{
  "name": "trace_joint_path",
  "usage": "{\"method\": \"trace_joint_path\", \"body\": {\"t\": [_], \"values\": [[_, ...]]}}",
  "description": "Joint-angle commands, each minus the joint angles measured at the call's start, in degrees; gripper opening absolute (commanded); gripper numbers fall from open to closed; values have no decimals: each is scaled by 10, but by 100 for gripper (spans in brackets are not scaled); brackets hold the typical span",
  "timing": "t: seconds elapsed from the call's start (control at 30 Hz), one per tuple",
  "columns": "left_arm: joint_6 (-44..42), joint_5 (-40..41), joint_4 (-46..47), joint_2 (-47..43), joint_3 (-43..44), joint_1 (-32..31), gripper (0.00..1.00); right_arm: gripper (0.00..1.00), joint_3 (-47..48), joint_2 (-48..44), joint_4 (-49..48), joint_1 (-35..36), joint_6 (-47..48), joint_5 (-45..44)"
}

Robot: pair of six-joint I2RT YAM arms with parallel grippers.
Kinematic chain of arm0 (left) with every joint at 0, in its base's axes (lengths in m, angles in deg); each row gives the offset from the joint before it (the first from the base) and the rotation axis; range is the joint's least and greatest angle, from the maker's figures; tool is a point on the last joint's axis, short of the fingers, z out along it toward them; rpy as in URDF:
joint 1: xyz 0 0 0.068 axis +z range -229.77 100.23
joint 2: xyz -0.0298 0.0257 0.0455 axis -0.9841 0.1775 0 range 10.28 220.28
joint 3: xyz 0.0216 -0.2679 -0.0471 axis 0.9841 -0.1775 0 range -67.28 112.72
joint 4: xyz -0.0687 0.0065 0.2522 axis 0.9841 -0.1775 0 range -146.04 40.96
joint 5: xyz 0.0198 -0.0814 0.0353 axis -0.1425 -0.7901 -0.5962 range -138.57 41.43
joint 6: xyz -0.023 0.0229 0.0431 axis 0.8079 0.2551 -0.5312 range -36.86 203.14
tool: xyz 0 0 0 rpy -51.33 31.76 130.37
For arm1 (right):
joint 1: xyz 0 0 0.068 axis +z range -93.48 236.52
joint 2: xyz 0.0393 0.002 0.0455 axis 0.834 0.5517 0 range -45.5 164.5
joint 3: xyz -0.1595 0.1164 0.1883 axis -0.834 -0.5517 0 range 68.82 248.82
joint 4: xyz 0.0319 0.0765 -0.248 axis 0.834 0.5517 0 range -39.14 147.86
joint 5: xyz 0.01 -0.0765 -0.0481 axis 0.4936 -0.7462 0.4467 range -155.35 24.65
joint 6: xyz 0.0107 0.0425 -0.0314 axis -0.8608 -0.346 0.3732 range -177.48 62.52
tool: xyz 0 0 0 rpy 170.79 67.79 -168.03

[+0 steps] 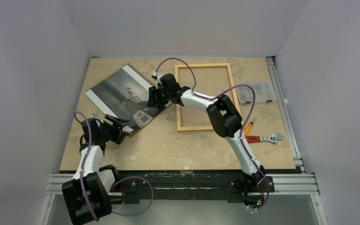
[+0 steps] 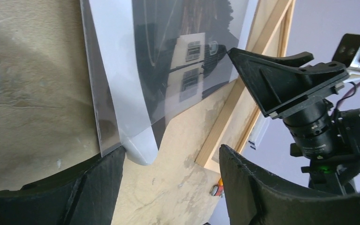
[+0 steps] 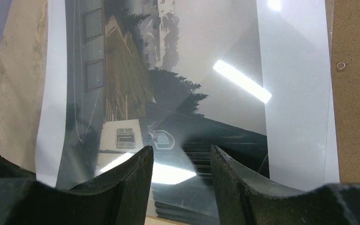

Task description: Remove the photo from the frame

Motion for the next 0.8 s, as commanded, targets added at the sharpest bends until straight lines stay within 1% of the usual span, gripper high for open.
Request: {"method": "trace_joint_path", "body": {"t": [0.0,0.2,0.27,0.37,0.4,0.57,0.67,0.77], "values": [[27,-39,81,2,-1,1,70,48,11,17,23,0,2,-4],[28,-47,87,10,7,1,69,48,13,18,25,0,4,-4],[20,-46,69,6,12,1,69,48,15,19,25,0,4,-4],[14,-44,63,2,12,1,70,48,17,21,26,0,4,-3],[14,-44,63,3,11,1,72,48,17,21,26,0,3,-3],[19,-51,106,17,5,1,77,48,19,23,29,0,4,-2],[29,-60,142,22,5,1,77,48,23,25,31,-1,5,-3],[29,-67,149,27,7,1,76,48,26,27,33,0,5,-2]]}}
